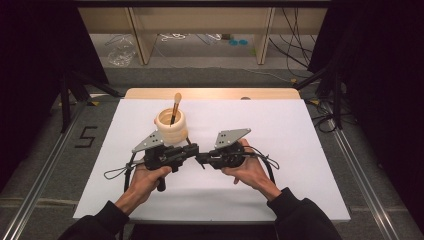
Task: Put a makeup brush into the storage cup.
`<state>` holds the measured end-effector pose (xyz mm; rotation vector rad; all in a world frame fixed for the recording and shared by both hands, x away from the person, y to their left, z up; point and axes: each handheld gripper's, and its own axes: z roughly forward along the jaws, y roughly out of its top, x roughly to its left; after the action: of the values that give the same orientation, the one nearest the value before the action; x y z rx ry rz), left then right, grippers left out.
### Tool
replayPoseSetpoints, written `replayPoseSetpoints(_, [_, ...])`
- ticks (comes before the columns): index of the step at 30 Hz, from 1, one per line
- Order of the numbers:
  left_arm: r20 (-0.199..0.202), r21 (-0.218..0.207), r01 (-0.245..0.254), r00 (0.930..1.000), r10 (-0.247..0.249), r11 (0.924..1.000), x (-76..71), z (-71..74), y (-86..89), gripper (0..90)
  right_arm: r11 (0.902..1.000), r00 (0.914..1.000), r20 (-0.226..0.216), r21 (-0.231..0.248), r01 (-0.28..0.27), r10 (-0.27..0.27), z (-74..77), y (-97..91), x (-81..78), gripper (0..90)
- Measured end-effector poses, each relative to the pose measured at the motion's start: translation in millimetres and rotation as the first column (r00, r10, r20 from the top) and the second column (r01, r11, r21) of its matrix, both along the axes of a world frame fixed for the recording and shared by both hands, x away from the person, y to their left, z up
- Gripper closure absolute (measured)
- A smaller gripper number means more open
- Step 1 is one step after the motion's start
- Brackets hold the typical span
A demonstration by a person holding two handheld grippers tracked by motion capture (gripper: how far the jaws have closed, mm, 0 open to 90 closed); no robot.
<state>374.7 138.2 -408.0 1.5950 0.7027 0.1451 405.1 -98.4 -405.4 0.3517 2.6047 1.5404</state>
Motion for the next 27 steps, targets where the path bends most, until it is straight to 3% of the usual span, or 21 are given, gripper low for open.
replayPoseSetpoints(14, [0.012,0.002,-0.003,0.9999,0.003,1.0,-0.4,0.2,0.3,82.3,0.9999,0.9998,-0.019,0.012,-0.004,0.004,-0.4,1.5,0.8,85.1])
replayPoseSetpoints(16, [0.031,0.008,0.009,0.9995,-0.009,0.9999,0.8,0.1,0.7,82.5,0.9999,0.9997,-0.026,0.016,0.0,0.001,-0.6,1.9,0.6,84.6])
replayPoseSetpoints(20, [0.034,0.013,0.004,0.9994,-0.004,0.9999,0.4,-0.4,-0.1,82.6,0.9997,0.9996,-0.029,0.024,0.003,-0.002,-2.2,5.1,-0.3,83.1])
replayPoseSetpoints(27, [0.03,0.016,-0.013,0.9995,0.012,0.9998,-0.5,-0.5,-0.4,82.8,1.0,0.9992,-0.04,0.003,-0.001,0.001,-2.1,5.6,-0.1,81.0])
